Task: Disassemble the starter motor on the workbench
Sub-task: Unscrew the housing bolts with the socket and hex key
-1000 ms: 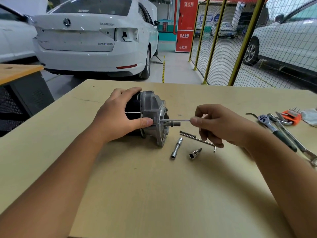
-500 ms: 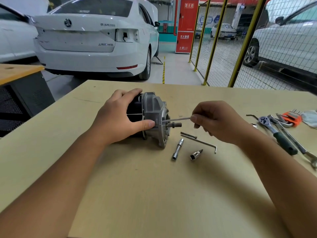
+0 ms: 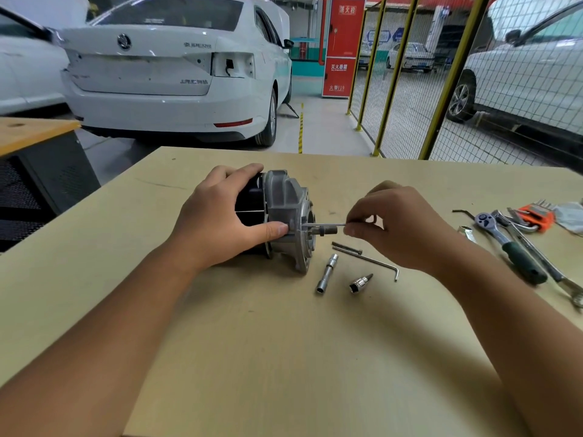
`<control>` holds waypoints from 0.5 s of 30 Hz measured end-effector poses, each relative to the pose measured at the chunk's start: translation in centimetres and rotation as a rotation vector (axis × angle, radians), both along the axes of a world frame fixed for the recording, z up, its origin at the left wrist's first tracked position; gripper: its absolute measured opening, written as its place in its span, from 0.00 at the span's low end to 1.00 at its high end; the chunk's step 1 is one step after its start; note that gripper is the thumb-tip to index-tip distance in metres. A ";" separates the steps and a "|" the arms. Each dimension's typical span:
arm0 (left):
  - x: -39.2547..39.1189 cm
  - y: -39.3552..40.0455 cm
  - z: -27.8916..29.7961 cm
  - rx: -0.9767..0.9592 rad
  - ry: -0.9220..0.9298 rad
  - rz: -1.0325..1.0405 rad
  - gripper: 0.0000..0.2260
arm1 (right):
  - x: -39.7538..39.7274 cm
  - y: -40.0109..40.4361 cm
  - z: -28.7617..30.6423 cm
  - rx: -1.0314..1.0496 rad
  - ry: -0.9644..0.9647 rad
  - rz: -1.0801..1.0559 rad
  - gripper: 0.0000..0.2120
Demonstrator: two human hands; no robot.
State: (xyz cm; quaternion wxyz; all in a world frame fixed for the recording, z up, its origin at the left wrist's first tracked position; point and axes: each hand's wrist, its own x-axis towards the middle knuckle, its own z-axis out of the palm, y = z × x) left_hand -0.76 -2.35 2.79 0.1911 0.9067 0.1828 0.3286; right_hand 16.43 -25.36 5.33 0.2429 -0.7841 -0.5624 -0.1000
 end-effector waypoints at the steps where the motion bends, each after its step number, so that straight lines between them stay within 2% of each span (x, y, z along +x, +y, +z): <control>1: 0.0 -0.1 0.0 -0.002 -0.001 -0.002 0.50 | -0.1 0.0 0.1 0.006 -0.026 -0.001 0.03; 4: 0.0 -0.2 0.0 -0.001 -0.003 -0.008 0.50 | -0.4 -0.1 0.5 0.028 -0.063 -0.010 0.02; 11: 0.1 -0.4 0.0 -0.020 -0.012 -0.010 0.49 | -1.0 0.2 0.5 -0.014 -0.006 0.043 0.03; 15: 0.1 -0.6 0.0 -0.018 -0.012 -0.002 0.49 | -1.2 0.5 0.4 -0.087 -0.018 0.039 0.10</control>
